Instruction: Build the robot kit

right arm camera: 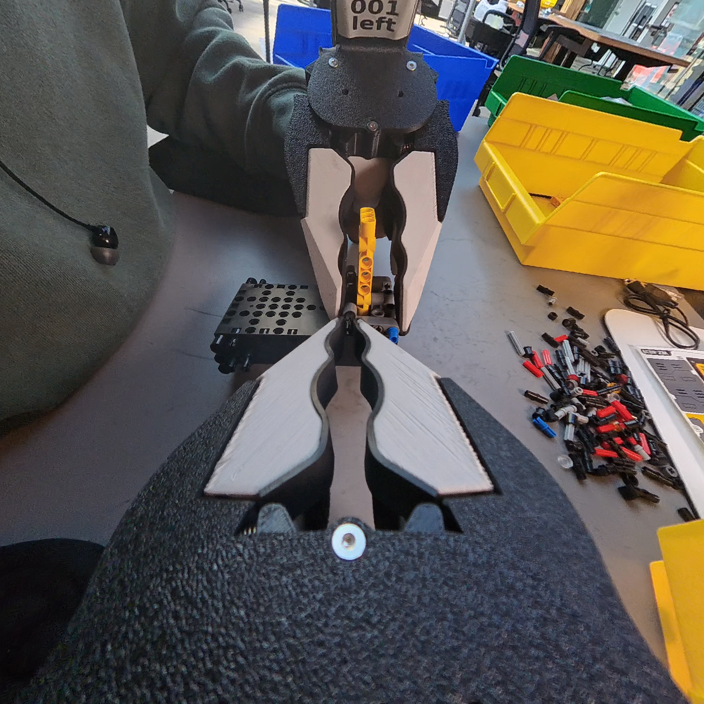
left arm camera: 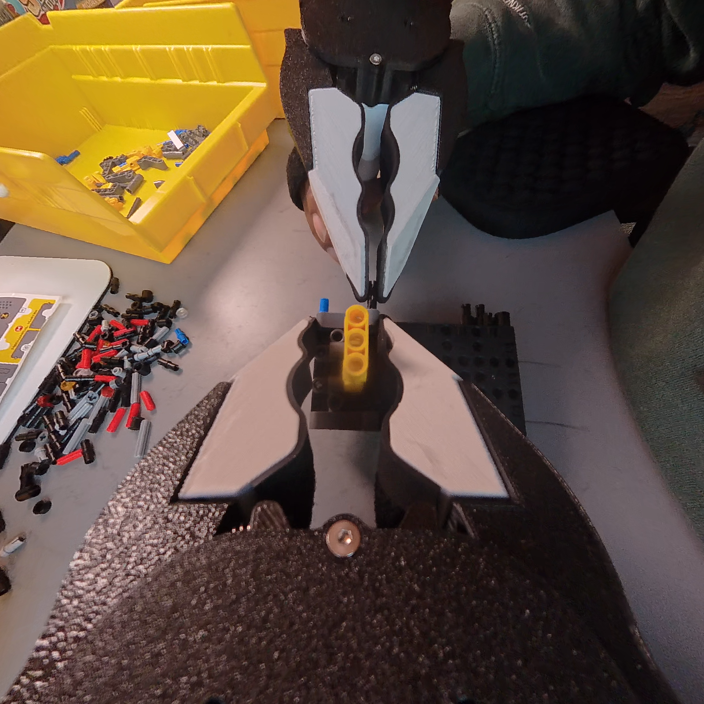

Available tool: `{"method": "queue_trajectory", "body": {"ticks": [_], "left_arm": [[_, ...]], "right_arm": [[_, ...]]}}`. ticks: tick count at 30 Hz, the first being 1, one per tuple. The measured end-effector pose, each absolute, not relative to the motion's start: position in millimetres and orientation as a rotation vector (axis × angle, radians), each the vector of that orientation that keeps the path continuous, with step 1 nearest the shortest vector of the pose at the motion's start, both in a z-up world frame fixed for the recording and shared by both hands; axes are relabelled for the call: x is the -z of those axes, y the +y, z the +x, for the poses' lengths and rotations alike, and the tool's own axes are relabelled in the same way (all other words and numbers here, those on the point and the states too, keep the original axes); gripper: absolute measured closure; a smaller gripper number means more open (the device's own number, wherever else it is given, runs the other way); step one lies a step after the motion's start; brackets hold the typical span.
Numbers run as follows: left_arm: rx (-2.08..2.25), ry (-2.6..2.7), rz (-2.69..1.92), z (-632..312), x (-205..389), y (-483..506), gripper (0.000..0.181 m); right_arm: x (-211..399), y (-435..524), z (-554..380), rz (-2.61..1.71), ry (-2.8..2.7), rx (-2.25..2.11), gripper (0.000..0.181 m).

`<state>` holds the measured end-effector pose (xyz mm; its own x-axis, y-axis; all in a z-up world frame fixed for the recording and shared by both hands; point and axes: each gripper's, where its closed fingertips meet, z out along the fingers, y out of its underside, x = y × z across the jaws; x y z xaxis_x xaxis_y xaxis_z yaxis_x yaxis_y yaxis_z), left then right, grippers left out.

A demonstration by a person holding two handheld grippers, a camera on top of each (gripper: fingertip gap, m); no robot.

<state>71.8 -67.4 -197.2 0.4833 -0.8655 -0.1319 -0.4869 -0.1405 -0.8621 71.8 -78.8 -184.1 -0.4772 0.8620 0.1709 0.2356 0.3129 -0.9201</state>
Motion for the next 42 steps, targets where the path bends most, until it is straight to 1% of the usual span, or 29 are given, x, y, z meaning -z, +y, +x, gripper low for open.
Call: {"method": "queue_trajectory", "body": {"ticks": [9,24,32,34,38,42], "left_arm": [[0.485,1.153,-1.800,68,199,-66,0.152],[0.470,1.140,-1.889,56,214,-62,0.152],[0.486,1.119,-1.941,53,220,-60,0.152],[0.502,1.110,-1.929,52,217,-60,0.151],[0.580,1.031,-1.841,51,195,-57,0.152],[0.580,1.006,-1.794,49,187,-56,0.152]], "right_arm": [[186,-78,68,-0.969,-1.914,-1.157,0.177],[203,-72,57,-0.985,-1.952,-0.976,0.178],[206,-69,53,-0.987,-2.001,-1.004,0.178],[205,-70,53,-0.975,-2.003,-1.023,0.178],[181,-68,50,-0.978,-1.887,-1.201,0.178],[173,-67,47,-0.956,-1.888,-1.178,0.178]]}}
